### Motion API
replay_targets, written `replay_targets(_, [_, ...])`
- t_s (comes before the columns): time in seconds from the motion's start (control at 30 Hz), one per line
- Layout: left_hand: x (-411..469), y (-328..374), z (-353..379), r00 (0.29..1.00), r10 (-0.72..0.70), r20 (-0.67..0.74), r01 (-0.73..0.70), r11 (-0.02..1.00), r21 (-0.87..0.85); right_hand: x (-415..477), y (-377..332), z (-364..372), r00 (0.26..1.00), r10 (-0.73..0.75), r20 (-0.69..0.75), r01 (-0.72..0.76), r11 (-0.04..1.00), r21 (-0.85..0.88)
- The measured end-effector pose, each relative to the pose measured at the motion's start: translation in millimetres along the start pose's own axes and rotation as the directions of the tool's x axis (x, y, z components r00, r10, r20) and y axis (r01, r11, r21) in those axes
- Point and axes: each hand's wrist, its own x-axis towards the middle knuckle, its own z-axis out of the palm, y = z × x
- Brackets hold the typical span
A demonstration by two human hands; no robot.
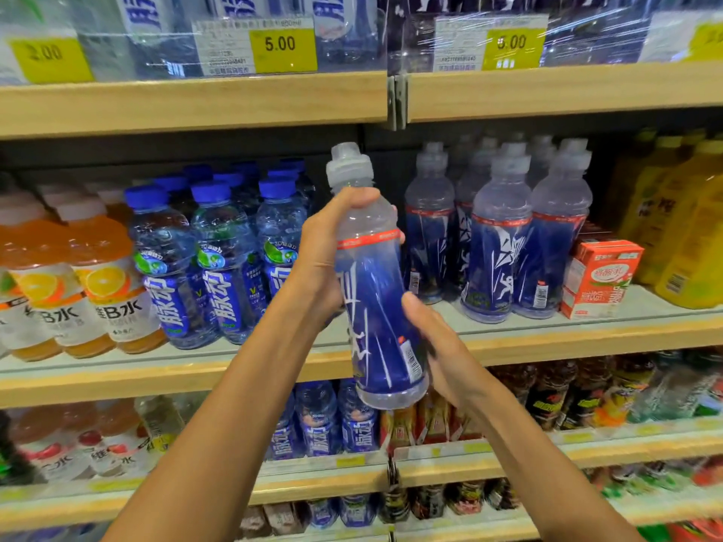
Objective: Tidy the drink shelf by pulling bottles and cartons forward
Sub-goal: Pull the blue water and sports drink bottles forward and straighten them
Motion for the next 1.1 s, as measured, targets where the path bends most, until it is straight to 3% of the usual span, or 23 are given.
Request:
replay_targets(0.1, [5.8,-1.3,-7.9,0.969,-0.047,0.244,0.093,0.979,-0.18,3.6,6.4,-8.5,0.965,0.109,0.24,-0.152,0.974,0.167])
replay_targets(0.2, [13.1,-9.0,-13.1,0.899,-0.031,0.436,0.186,0.93,-0.317,9.6,16.5,-1.7,0.883,0.089,0.462,-0.246,0.924,0.292])
replay_targets(0.33, [20.1,-22.3,-18.2,0.812,-0.006,0.583,0.29,0.871,-0.395,12.8,24.0,6.2,0.861,0.09,0.5,-0.287,0.899,0.332])
replay_targets(0.43, [21.2,-28.3,-23.0,0.807,-0.023,0.59,0.295,0.882,-0.369,10.5,27.4,1.8,0.896,0.081,0.437,-0.223,0.932,0.285])
replay_targets(0.53, [23.0,-24.9,-28.3,0.879,-0.056,0.473,0.174,0.962,-0.209,7.0,26.4,-5.3,0.98,0.116,0.162,-0.135,0.984,0.115])
replay_targets(0.63, [21.5,-20.6,-23.7,0.979,-0.048,0.198,0.025,0.993,0.116,3.9,23.6,-13.8,0.992,0.02,-0.127,-0.03,0.997,-0.076])
replay_targets(0.7, [20.5,-24.4,-18.4,0.994,0.105,-0.027,-0.092,0.948,0.303,3.2,20.2,-11.5,0.978,-0.102,-0.183,0.067,0.98,-0.188])
replay_targets(0.8, [15.2,-33.5,-10.5,0.927,0.361,-0.097,-0.258,0.805,0.535,6.1,22.6,-6.2,0.918,-0.245,-0.312,0.132,0.93,-0.342])
replay_targets(0.93, [9.3,-46.8,5.3,0.901,0.397,-0.176,-0.238,0.791,0.563,3.9,25.0,1.4,0.827,-0.373,-0.421,0.072,0.812,-0.579])
replay_targets(1.1, [13.3,-51.2,14.4,0.854,0.414,-0.316,-0.231,0.845,0.483,-0.1,30.7,11.0,0.787,-0.476,-0.393,0.017,0.652,-0.758])
